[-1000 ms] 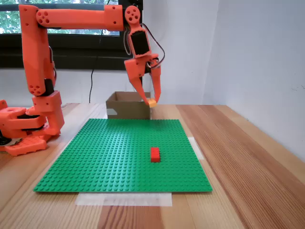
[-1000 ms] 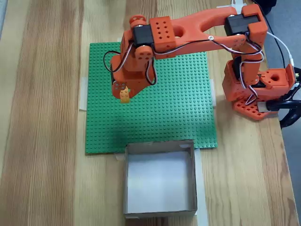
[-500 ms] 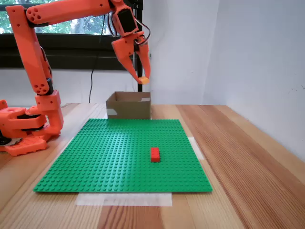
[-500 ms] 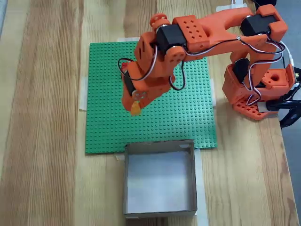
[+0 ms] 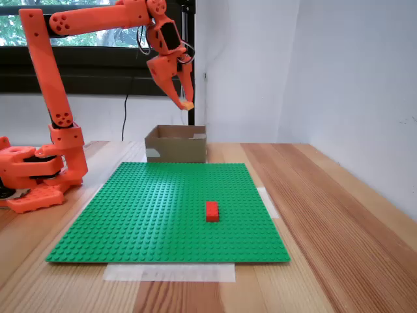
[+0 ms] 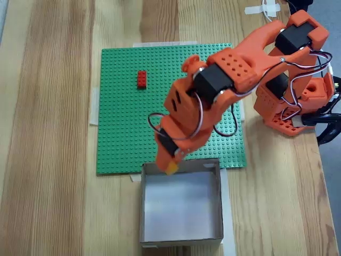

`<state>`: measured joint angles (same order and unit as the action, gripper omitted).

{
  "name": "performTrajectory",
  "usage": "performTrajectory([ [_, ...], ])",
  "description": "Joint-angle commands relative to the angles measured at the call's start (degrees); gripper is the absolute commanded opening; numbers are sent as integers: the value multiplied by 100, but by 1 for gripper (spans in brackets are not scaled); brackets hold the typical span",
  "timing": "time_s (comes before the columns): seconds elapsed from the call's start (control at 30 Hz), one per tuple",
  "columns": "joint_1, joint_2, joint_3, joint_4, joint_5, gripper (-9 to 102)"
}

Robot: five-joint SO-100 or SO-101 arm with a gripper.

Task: Pick the yellow lego block and put it in the box.

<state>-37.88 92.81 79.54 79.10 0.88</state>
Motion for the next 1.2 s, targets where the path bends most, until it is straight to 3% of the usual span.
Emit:
performTrajectory([
  [0.0,-176,-62,-229,-123,-9,-1],
  [1.17,-809,-2347,-431,-694,642,-1],
])
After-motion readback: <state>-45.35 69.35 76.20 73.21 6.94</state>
